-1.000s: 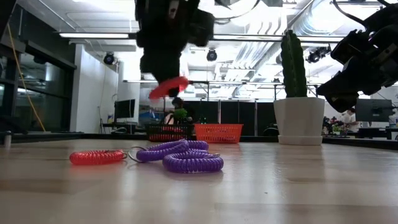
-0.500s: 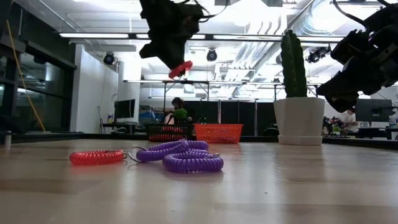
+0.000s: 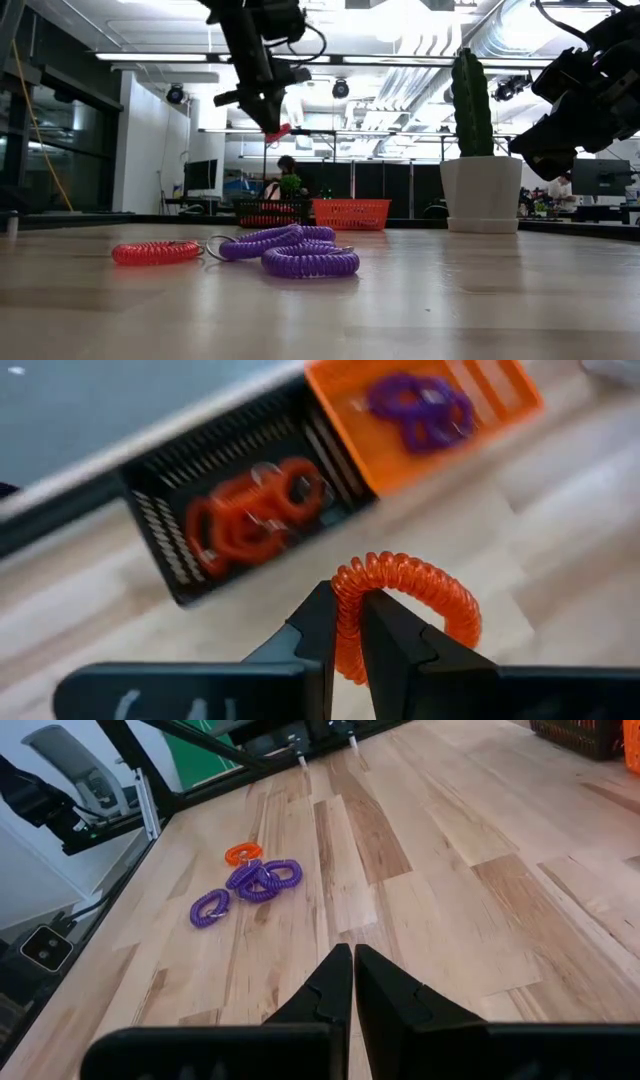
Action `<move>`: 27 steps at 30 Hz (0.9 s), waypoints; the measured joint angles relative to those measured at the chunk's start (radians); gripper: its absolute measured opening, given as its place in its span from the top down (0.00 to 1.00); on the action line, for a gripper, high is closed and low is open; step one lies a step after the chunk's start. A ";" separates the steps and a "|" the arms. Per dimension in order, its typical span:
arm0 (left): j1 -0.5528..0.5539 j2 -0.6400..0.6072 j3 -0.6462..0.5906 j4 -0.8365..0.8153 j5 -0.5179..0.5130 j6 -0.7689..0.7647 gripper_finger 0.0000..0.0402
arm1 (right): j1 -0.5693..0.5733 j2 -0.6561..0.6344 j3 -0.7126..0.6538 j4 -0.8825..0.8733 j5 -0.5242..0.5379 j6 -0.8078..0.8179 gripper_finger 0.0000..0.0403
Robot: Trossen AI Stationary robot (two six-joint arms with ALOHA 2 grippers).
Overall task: Sort spring keychains into baskets
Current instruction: Put the orange spring keychain into the black basket
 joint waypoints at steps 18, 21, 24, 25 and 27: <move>0.228 0.162 0.000 0.086 0.019 0.052 0.92 | 0.000 0.000 0.000 0.000 0.000 0.000 0.97; 0.238 0.180 0.002 0.099 0.034 0.076 0.92 | 0.000 0.000 0.000 0.000 0.000 0.000 0.97; 0.240 0.217 0.004 0.099 0.035 0.085 0.92 | 0.000 0.000 0.000 0.000 0.000 0.000 0.97; 0.241 0.227 0.013 0.088 0.036 0.086 0.92 | 0.000 0.000 0.000 0.000 0.000 0.000 0.97; 0.245 0.236 0.037 0.078 0.038 0.098 0.92 | 0.000 0.000 0.000 0.000 0.000 0.000 0.97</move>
